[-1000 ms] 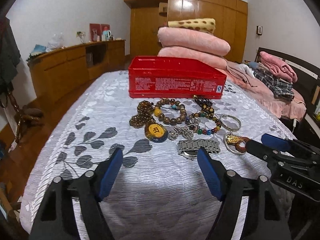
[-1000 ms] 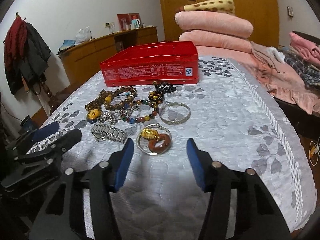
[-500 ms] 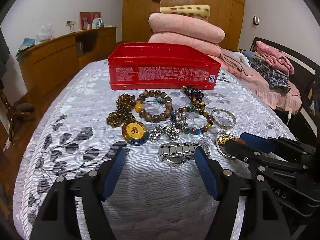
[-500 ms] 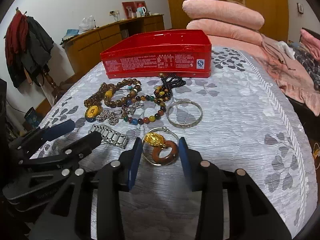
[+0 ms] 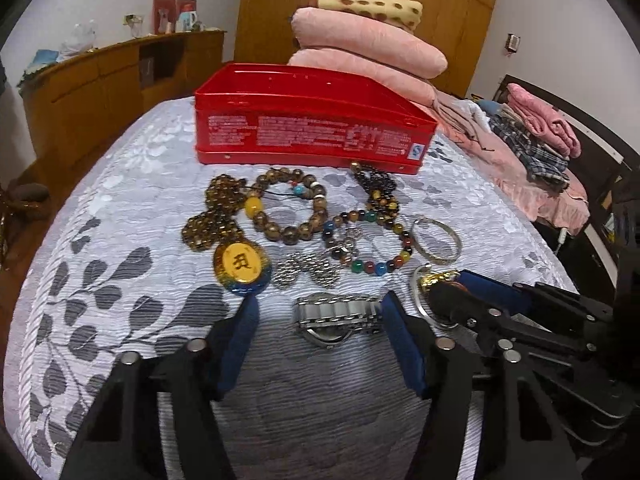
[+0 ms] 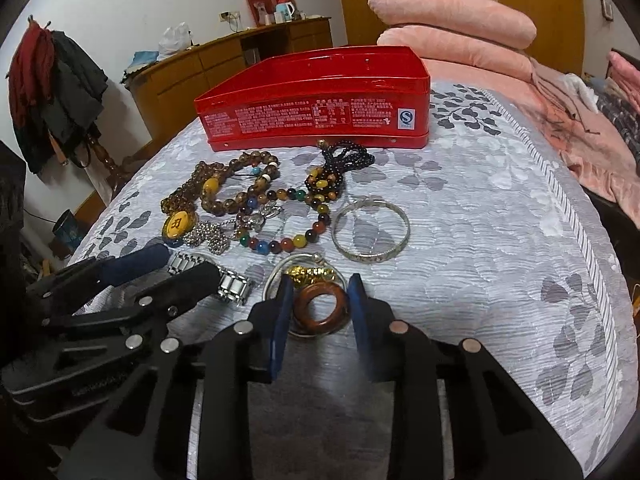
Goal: Organize jewelry
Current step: 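Move the left tool toward the silver watch while the right tool approaches the brown wooden ring, then close the left tool on the silver watch while the right tool grasps the brown ring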
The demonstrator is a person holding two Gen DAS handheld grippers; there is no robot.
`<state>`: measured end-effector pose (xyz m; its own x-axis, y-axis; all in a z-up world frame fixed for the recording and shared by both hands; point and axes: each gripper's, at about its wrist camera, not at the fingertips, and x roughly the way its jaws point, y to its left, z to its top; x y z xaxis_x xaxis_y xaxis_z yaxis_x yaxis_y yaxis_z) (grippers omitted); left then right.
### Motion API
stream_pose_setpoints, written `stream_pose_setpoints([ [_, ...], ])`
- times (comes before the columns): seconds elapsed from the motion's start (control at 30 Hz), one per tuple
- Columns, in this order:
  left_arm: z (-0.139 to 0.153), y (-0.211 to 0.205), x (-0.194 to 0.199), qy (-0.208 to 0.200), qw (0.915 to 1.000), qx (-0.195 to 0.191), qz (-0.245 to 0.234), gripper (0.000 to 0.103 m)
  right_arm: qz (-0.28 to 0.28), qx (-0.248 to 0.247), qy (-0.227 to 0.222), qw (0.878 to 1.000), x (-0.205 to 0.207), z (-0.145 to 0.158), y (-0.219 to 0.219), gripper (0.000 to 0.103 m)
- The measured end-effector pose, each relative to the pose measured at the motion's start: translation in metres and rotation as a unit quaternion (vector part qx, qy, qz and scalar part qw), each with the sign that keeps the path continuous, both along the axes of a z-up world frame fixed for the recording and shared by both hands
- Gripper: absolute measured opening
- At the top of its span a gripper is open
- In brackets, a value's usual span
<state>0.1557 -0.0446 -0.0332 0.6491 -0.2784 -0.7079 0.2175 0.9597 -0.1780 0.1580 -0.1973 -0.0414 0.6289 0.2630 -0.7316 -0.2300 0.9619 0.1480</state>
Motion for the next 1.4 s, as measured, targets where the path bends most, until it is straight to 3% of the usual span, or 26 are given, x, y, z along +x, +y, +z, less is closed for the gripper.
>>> stream_pose_setpoints([
  [0.03,0.0,-0.001,0.001,0.0,0.9999,-0.006,-0.009,0.047,-0.001,0.001,-0.001,1.0,0.0,0.0,0.0,0.027],
  [0.23,0.001,-0.004,0.001,-0.008,0.9999,-0.005,-0.008,0.038,-0.003,0.008,-0.006,1.0,-0.002,0.003,-0.004,0.029],
  [0.33,0.001,-0.003,0.002,-0.007,0.9999,-0.01,-0.009,0.038,-0.002,-0.001,-0.014,1.0,-0.003,0.005,-0.001,0.041],
  [0.43,0.0,-0.003,0.002,-0.006,0.9999,-0.011,-0.009,0.038,0.001,-0.002,-0.009,1.0,0.001,0.003,0.001,0.038],
  [0.53,0.001,-0.001,0.002,-0.005,0.9998,-0.014,-0.01,0.038,0.004,-0.002,-0.001,1.0,0.005,0.001,0.002,0.027],
  [0.87,0.0,-0.001,0.004,-0.004,0.9998,-0.016,-0.011,0.038,0.007,-0.005,0.0,1.0,0.001,0.001,0.003,0.028],
  [1.2,0.001,0.001,0.002,-0.01,0.9998,-0.015,-0.009,0.032,0.008,-0.04,-0.003,0.999,-0.007,-0.003,0.011,0.03],
  [1.4,0.001,0.002,0.002,0.0,0.9997,-0.022,-0.012,0.04,0.006,-0.045,-0.007,0.999,-0.009,-0.003,0.012,0.028],
])
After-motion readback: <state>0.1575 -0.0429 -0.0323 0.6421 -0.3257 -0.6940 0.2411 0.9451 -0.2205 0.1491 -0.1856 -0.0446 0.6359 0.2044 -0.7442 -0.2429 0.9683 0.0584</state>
